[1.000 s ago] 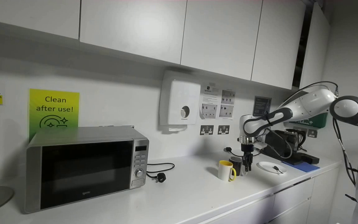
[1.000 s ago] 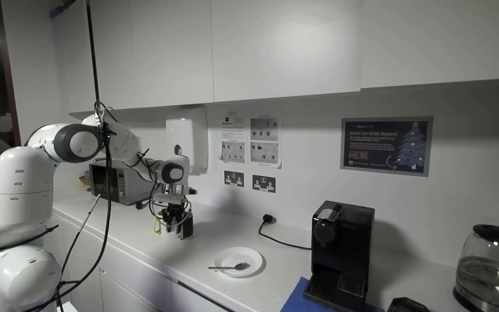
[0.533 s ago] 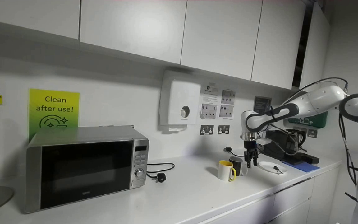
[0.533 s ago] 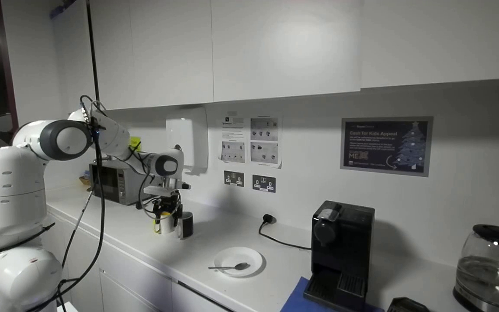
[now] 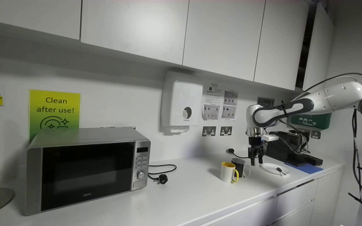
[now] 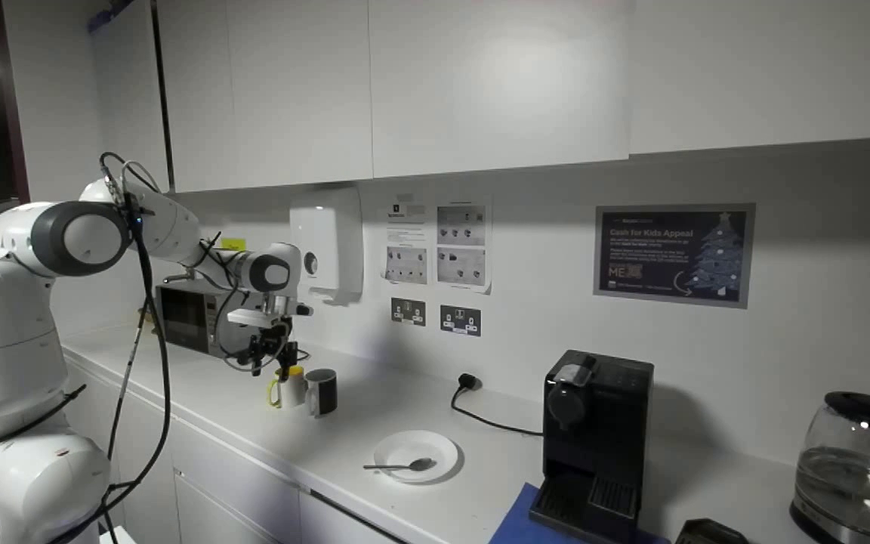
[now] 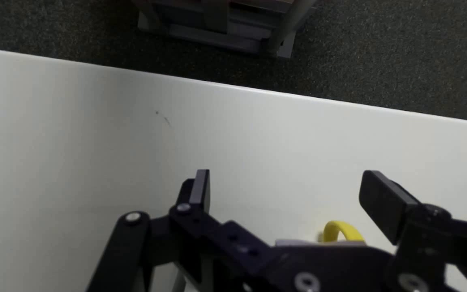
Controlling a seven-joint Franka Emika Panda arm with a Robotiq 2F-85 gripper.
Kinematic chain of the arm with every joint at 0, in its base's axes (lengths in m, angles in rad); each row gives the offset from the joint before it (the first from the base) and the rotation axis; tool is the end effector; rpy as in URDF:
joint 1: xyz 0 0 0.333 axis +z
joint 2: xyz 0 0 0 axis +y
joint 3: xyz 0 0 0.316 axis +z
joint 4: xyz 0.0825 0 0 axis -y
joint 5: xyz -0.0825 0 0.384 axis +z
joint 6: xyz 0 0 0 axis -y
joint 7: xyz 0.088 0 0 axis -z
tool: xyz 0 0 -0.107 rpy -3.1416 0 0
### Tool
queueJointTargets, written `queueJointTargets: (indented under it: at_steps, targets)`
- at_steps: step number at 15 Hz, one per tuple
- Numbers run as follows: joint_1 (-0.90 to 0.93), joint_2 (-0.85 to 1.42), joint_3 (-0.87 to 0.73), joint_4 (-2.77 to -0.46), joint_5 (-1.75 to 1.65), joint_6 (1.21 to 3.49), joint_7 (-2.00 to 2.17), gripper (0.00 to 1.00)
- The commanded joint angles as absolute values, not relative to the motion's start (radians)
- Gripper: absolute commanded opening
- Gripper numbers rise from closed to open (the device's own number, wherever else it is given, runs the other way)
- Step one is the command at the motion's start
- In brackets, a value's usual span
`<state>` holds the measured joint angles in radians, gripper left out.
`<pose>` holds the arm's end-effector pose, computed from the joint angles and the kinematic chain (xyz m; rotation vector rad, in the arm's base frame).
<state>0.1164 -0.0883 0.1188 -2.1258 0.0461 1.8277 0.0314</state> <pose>0.4835 0.1205 0.4327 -3.1058 -0.2894 0.3331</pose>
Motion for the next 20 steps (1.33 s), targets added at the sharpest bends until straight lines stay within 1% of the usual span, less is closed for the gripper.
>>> queueJointTargets:
  at_steps: [1,6,12,20]
  targets:
    - [0.133,-0.096,0.137,-2.152,0.102,1.862,0.104,1.0]
    - [0.154,-0.056,0.162,-2.161,0.155,1.978,0.185,1.0]
    - [0.165,0.031,0.171,-2.133,0.111,2.091,0.201,1.0]
    - [0.167,0.122,0.163,-2.052,0.047,2.079,0.164,1.0]
